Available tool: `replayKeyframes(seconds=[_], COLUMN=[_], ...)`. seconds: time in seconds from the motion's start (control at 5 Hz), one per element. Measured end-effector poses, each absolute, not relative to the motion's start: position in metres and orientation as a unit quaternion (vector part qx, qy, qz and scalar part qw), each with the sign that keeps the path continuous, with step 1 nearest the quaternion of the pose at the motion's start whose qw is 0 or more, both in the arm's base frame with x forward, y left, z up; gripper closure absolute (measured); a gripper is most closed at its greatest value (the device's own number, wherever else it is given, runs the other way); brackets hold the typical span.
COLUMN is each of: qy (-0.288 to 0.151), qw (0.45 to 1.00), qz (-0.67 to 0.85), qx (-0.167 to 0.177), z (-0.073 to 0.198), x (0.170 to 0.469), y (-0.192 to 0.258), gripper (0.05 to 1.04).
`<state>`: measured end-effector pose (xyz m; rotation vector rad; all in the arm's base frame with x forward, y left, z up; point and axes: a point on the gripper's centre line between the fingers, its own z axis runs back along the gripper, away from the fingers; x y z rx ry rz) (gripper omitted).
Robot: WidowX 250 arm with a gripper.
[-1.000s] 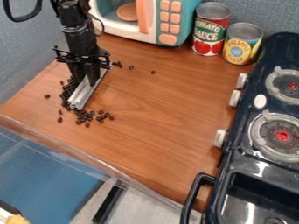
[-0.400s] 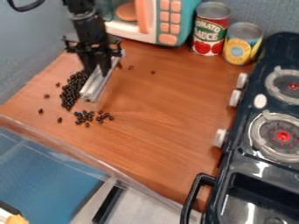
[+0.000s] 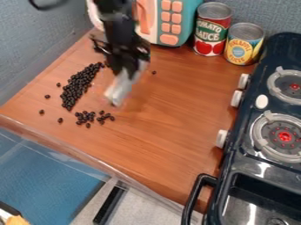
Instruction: Sweep into pile
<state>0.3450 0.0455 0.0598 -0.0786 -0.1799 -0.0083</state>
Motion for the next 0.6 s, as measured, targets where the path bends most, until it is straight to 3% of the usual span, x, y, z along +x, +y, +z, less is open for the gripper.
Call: replayKeyframes(seconds=[0.2, 0.6], qy=[-0.074, -0.055], qw=[0.996, 0.995], qz=[-0.049, -0.078], qx=[-0.030, -0.012], z=[0.043, 0.027], x=[0.333, 0.311], y=[0.017, 0.014], gripper=[0.757, 0.757])
